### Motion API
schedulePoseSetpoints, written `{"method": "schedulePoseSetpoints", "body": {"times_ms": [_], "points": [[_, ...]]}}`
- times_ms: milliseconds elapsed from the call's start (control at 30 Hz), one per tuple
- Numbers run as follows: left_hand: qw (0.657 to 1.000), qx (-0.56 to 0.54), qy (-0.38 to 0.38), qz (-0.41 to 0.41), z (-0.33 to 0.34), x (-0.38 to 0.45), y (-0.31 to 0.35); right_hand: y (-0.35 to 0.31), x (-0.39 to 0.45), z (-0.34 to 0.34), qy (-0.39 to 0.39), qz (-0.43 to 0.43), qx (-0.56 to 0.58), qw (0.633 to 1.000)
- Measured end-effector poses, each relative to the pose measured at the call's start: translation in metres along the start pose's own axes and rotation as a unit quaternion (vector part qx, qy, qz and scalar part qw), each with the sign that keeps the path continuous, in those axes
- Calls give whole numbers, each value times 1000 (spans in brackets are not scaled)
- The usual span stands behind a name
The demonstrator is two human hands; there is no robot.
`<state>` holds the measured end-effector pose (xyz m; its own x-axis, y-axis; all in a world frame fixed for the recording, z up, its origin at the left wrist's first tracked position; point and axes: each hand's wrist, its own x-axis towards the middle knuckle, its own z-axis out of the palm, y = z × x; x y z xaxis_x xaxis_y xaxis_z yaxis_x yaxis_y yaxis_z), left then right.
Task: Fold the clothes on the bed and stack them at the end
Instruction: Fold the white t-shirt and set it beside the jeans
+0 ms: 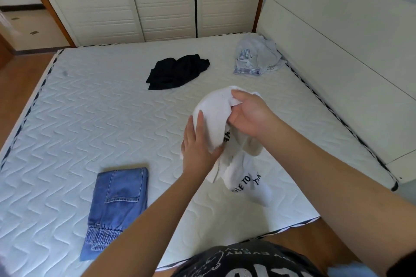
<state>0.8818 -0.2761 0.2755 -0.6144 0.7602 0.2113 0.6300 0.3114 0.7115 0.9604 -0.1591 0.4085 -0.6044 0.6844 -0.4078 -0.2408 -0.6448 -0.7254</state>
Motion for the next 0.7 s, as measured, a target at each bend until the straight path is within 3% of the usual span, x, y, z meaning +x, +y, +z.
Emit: {"method": "schedulePoseSetpoints", "body": {"times_ms": [133,267,367,700], "points": [[998,-55,-6,6,-17,31,-13,-17,4,-3,10,17,-59,998],[999,51,-1,12,-53,64,-24,-33,12,-32,70,42,-167,982],[997,64,-15,33,-71,87,-17,-28,19,-49,92,56,-243,964],[993,-15,-114,32,-77,96,-11,-6,34,-80,152,46,-352,923]]}}
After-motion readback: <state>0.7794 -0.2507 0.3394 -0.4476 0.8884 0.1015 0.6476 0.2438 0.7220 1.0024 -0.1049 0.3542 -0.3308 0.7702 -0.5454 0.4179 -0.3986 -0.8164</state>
